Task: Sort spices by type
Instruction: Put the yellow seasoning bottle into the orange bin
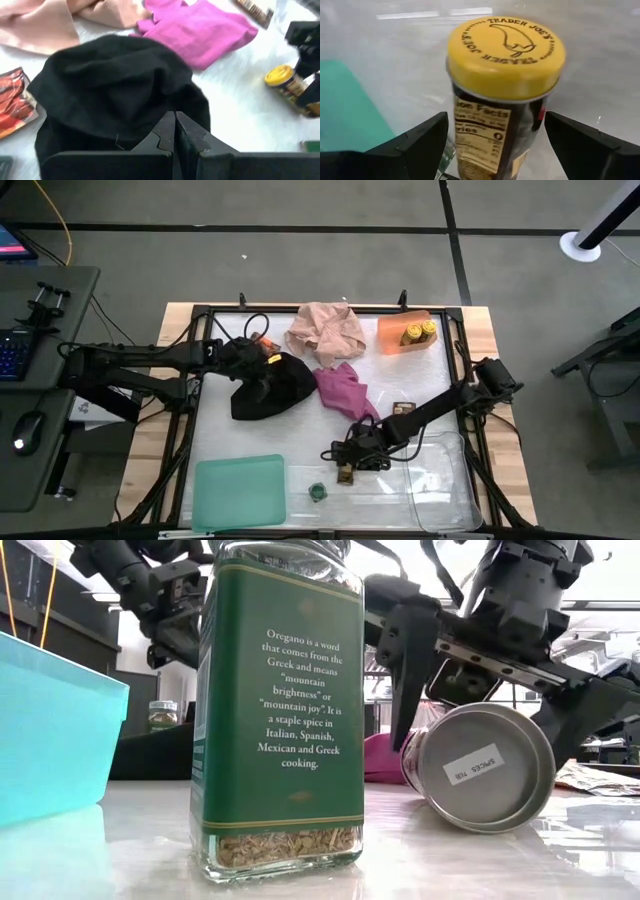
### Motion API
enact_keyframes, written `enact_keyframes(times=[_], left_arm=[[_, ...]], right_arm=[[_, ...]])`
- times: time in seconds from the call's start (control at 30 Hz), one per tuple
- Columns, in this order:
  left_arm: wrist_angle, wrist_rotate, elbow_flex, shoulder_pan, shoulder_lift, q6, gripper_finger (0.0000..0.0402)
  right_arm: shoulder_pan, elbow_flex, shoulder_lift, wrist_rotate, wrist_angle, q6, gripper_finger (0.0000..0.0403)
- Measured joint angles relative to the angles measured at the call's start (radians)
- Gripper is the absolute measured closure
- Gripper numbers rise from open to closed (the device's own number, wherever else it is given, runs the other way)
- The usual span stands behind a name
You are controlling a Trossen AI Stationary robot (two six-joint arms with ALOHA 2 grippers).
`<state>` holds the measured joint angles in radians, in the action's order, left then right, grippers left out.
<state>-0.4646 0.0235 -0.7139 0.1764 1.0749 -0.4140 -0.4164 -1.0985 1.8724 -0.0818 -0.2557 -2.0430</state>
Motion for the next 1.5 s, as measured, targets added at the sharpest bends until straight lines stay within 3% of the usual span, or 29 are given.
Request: enact_keyframes(times=[0.13,0.27,0.53,0.73,0.87,0.97,1.23,1.4,1.5], left_arm=[[0.054,-0.001,0.000,0.000,0.000,-0.004,0.0402],[0.144,0.000,0.000,0.000,0.000,-0.029,0.0401],[0.373,0.021,0.000,0.000,0.000,-0.030,0.0402],[0.590,0.031,-0.031,0.013,0.070,-0.027,0.0400],[0.586,0.056,-0.156,0.031,0.208,0.038,0.0378],[0.588,0.062,-0.289,0.047,0.337,0.099,0.0343],[0.589,0.061,-0.704,0.133,0.660,0.074,0.0226],[0.587,0.061,-0.846,0.191,0.765,-0.027,0.0173],[0.564,0.072,-0.850,0.224,0.772,-0.084,0.0162]], right_arm=[[0.000,0.000,0.005,-0.001,-0.015,0.002,0.0100],[-0.001,0.000,0.005,0.020,-0.027,0.010,0.0192],[0.045,0.000,-0.101,0.138,-0.091,0.187,0.0195],[0.151,0.000,-0.351,0.264,-0.418,0.409,0.0195],[0.267,0.000,-0.522,0.390,-0.660,0.556,0.0195],[0.379,0.000,-0.621,0.482,-0.736,0.707,0.0195],[0.684,0.000,-0.673,0.742,-0.682,1.182,0.0195],[0.809,0.049,-0.658,0.756,-0.495,1.365,0.0195],[0.863,0.158,-0.672,0.618,-0.337,1.423,0.0195]])
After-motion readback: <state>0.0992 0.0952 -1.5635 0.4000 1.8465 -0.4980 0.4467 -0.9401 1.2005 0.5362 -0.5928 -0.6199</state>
